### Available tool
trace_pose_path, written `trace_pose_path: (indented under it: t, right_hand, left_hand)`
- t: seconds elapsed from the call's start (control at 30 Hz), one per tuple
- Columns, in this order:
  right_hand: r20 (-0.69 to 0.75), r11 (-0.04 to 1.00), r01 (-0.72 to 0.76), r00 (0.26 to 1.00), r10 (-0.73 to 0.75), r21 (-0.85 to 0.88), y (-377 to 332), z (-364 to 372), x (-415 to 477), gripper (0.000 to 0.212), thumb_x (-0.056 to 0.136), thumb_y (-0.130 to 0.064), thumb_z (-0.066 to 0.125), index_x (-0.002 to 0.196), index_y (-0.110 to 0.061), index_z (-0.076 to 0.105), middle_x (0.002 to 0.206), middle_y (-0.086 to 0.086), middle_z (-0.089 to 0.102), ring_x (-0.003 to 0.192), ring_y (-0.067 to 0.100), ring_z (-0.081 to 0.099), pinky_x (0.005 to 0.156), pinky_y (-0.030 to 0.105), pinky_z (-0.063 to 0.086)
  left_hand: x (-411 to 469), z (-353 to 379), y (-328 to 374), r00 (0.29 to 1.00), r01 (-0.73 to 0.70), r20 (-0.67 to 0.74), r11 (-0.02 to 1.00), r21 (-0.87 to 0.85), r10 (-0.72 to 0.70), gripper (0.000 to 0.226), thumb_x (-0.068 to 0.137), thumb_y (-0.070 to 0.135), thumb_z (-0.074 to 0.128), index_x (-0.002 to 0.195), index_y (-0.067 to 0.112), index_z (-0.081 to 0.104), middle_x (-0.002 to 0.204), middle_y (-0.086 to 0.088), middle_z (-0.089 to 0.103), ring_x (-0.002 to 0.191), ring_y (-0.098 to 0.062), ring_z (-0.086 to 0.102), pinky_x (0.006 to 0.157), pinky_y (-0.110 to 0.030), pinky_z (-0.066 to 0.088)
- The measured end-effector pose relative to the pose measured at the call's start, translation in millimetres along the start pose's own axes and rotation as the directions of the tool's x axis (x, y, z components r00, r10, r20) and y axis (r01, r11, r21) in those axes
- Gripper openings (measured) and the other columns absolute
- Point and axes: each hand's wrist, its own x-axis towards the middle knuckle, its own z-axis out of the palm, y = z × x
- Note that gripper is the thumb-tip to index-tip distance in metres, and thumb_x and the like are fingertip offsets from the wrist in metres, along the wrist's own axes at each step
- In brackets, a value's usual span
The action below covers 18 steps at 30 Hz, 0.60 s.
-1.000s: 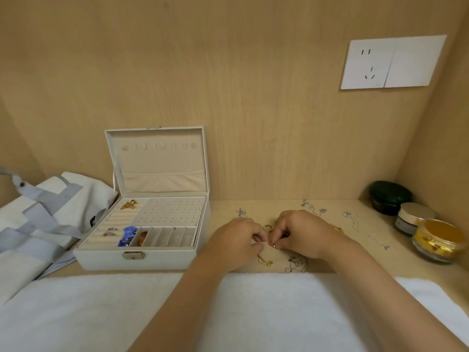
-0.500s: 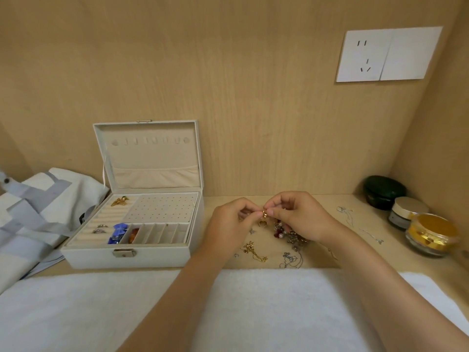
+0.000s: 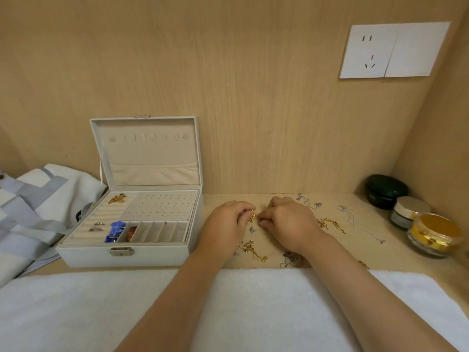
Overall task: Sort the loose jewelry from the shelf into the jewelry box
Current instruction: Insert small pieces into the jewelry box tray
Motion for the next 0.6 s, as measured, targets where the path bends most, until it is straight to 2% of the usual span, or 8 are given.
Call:
trace_pose_path:
  t: [0.17,0.27,0.4,0.5,0.6]
  right_hand:
    - [-0.055,0.998,-0.026,0.998,0.029,0.058,-2,1,-1,0.022,0.093,-0.043,0.059,0.112,-0.036,0.068,0.11,-0.009,0.058,0.111,0.015,0.052,0.077,0.029,0.04]
    - [-0.078,0.986,-0.055,0.995,0.068,0.156,-5,-2,-3,0.008,0.089,-0.04,0.066,0.095,-0.035,0.066,0.097,-0.014,0.063,0.098,0.011,0.057,0.073,0.027,0.04]
    - [-0.033,0.948,-0.108,0.992,0.124,0.299,-11,-15,-3,0.001,0.088,-0.036,0.068,0.088,-0.035,0.068,0.086,-0.018,0.068,0.083,0.006,0.06,0.068,0.026,0.041]
    - [-0.053,0.901,-0.1,0.989,0.135,0.422,-21,-31,5,0.003,0.085,-0.036,0.073,0.088,-0.036,0.072,0.084,-0.017,0.07,0.079,0.003,0.061,0.067,0.026,0.045]
    - [-0.076,0.861,-0.089,0.986,0.146,0.501,-42,-48,16,0.013,0.081,-0.034,0.08,0.094,-0.033,0.075,0.078,-0.016,0.072,0.077,-0.003,0.064,0.073,0.025,0.051]
  left_hand:
    - [-2,-2,3,0.999,0.05,0.015,0.999,0.009,-0.05,0.014,0.094,0.021,0.063,0.102,0.027,0.072,0.091,0.013,0.068,0.084,-0.003,0.062,0.081,-0.03,0.053]
    - [-4,-8,9,0.999,0.048,0.013,0.998,0.039,-0.048,0.012,0.094,0.023,0.062,0.1,0.029,0.07,0.09,0.015,0.067,0.083,-0.002,0.061,0.079,-0.032,0.053]
    - [-7,-26,22,1.0,0.005,-0.007,0.986,0.167,-0.004,0.01,0.094,0.029,0.059,0.097,0.035,0.067,0.091,0.018,0.065,0.079,0.0,0.056,0.072,-0.028,0.05]
    - [-4,-49,32,0.999,-0.013,-0.03,0.981,0.194,0.019,0.011,0.094,0.031,0.058,0.097,0.037,0.067,0.091,0.018,0.065,0.067,0.003,0.051,0.064,-0.024,0.043]
    - [0,-81,30,0.997,-0.01,-0.071,0.982,0.187,0.024,0.011,0.093,0.03,0.06,0.097,0.036,0.069,0.091,0.019,0.066,0.067,0.004,0.051,0.065,-0.025,0.045]
